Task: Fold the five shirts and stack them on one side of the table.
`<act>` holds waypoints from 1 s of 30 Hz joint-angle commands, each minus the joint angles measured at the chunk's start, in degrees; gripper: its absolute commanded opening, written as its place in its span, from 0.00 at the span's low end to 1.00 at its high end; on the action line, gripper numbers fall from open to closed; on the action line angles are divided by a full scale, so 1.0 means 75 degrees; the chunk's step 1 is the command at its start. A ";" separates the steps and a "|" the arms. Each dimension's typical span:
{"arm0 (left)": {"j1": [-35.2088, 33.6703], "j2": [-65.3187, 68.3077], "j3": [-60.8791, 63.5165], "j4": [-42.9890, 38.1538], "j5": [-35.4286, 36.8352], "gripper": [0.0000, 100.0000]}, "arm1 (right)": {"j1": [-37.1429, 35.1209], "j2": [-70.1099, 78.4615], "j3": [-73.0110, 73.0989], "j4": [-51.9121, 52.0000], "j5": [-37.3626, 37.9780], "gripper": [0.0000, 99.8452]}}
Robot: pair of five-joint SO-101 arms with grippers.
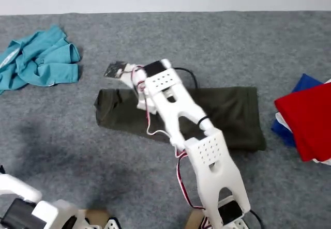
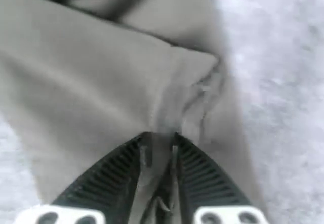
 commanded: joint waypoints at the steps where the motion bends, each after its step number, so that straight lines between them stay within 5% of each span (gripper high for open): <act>1: 0.0035 -0.0340 -0.0064 -0.0129 -0.0035 0.00 | 0.0346 -0.0486 -0.0375 -0.0311 -0.0035 0.10; 13: 0.0035 -0.0340 -0.0064 -0.0234 -0.0035 0.00 | 0.0311 -0.0522 -0.0633 -0.0053 -0.0070 0.10; 30: 0.0035 -0.0340 -0.0076 -0.0445 -0.0047 0.00 | -0.1495 0.0299 -0.0844 0.1635 -0.0094 0.10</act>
